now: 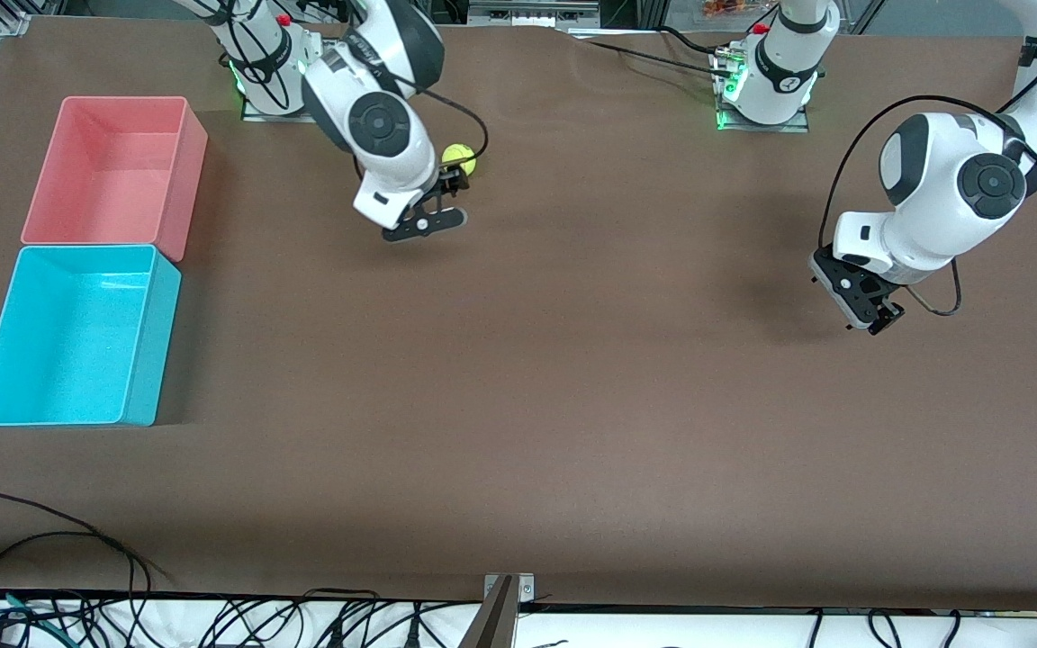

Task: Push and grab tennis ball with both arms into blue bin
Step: 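Reach the right gripper over the rolling tennis ball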

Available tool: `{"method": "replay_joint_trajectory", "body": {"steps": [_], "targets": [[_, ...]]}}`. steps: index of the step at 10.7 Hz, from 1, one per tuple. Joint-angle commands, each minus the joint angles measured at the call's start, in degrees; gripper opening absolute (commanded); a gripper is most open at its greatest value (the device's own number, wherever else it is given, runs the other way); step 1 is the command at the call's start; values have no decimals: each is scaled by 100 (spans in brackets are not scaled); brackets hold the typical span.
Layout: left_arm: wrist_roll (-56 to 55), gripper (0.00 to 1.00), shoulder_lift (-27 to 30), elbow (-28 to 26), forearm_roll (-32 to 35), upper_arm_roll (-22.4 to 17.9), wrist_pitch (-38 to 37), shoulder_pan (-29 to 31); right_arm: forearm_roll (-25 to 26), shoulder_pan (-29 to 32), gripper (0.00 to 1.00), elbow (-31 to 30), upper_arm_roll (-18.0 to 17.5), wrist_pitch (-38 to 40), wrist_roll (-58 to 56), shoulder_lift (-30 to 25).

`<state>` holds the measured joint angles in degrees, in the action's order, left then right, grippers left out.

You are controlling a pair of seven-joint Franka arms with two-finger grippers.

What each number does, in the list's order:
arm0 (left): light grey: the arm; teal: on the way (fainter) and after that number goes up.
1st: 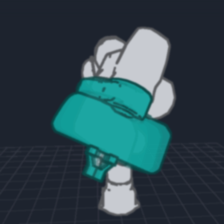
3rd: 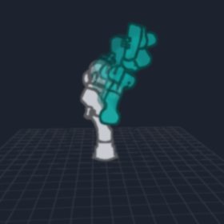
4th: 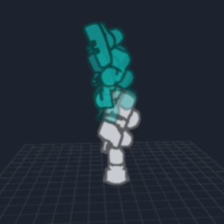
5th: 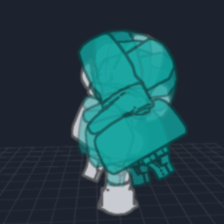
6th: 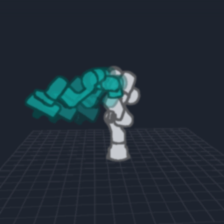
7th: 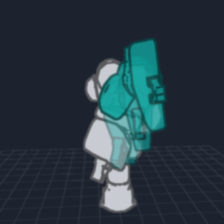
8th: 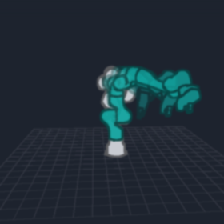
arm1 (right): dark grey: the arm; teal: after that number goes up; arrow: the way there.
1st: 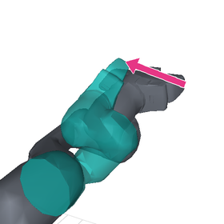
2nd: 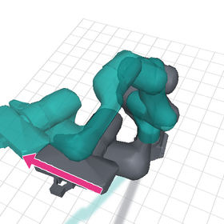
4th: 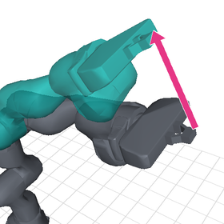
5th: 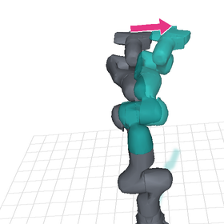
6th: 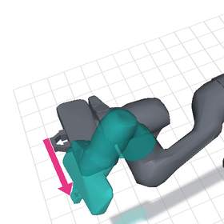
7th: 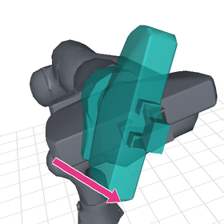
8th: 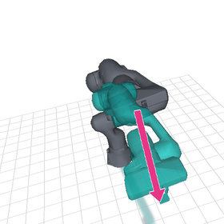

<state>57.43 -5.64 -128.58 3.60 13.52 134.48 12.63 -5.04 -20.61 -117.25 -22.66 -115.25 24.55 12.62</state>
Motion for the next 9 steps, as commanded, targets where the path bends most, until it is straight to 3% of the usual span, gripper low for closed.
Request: {"method": "replay_joint_trajectory", "body": {"steps": [1,5,9], "targets": [[-56,100,317,-97,150,-16,17,-6,38,-495,100,-429,7,-435,-91,-67],[-56,100,370,-97,150,-16,26,-15,38,-874,100,-1097,7,-1235,-3,-40],[-56,100,344,-88,150,-16,26,-15,47,-1304,100,-1160,7,-1474,445,205]]}}
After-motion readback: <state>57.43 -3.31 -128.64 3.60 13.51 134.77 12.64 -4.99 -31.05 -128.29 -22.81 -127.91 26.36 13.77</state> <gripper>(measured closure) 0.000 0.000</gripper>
